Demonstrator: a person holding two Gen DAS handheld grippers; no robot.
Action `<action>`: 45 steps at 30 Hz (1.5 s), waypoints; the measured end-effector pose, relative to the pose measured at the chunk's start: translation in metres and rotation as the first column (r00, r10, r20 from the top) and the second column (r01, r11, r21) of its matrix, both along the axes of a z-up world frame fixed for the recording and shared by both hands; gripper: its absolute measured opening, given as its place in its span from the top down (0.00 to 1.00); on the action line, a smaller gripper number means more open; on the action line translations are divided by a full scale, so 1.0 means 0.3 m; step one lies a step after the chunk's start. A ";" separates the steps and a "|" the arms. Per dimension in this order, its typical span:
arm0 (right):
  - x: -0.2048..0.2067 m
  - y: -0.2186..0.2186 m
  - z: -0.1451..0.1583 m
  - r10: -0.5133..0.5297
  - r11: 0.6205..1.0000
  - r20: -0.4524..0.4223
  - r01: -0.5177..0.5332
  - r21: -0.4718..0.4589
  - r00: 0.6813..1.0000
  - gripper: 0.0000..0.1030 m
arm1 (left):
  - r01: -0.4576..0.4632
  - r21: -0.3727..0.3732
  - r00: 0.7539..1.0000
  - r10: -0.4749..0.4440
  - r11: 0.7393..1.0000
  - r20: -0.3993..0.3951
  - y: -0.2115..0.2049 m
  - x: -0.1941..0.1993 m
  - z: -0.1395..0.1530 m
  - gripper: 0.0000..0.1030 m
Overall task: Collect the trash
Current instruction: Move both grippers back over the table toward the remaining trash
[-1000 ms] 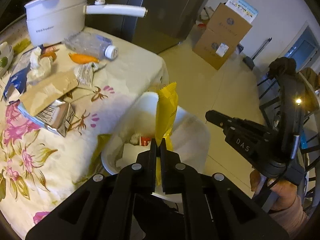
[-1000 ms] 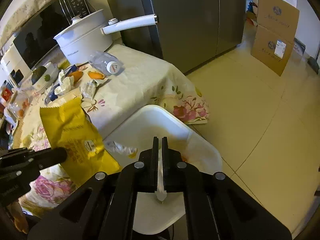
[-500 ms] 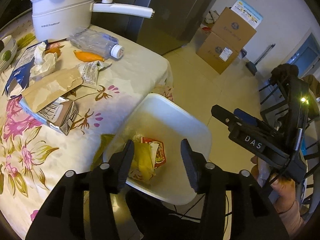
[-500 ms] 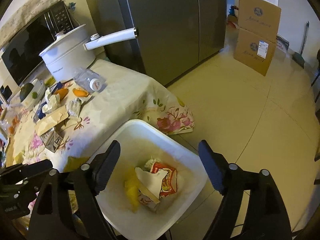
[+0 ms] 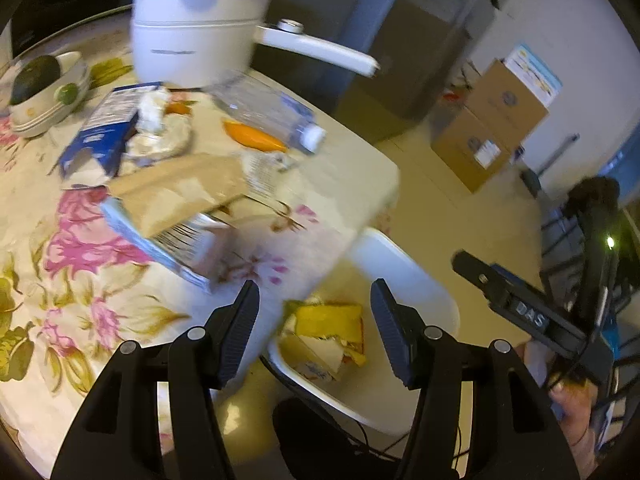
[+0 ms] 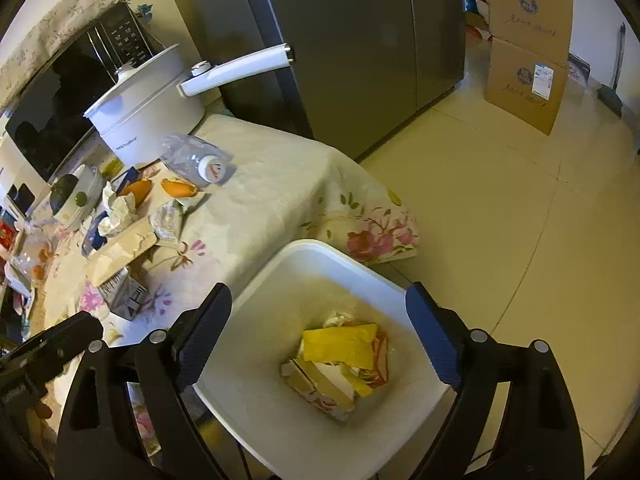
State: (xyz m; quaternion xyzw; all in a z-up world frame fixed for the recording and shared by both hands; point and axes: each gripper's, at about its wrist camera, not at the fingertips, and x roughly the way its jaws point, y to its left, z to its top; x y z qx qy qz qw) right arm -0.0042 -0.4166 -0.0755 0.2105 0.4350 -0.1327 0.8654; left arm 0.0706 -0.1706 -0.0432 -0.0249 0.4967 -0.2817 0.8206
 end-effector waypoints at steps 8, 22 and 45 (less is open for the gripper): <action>0.034 0.022 -0.002 0.007 0.999 0.007 -0.007 0.040 1.000 0.15 | -0.142 0.042 0.988 0.139 0.989 0.069 0.132 0.168 0.019 0.41; 0.054 0.013 -0.031 0.015 0.995 0.010 -0.016 0.096 1.000 0.14 | -0.403 -0.240 0.890 0.317 0.883 -0.328 0.374 0.353 -0.168 0.36; 0.170 0.119 -0.004 0.110 0.990 0.043 -0.113 0.083 0.993 0.14 | -0.441 -0.319 0.872 0.317 0.839 -0.374 0.331 0.392 -0.219 0.66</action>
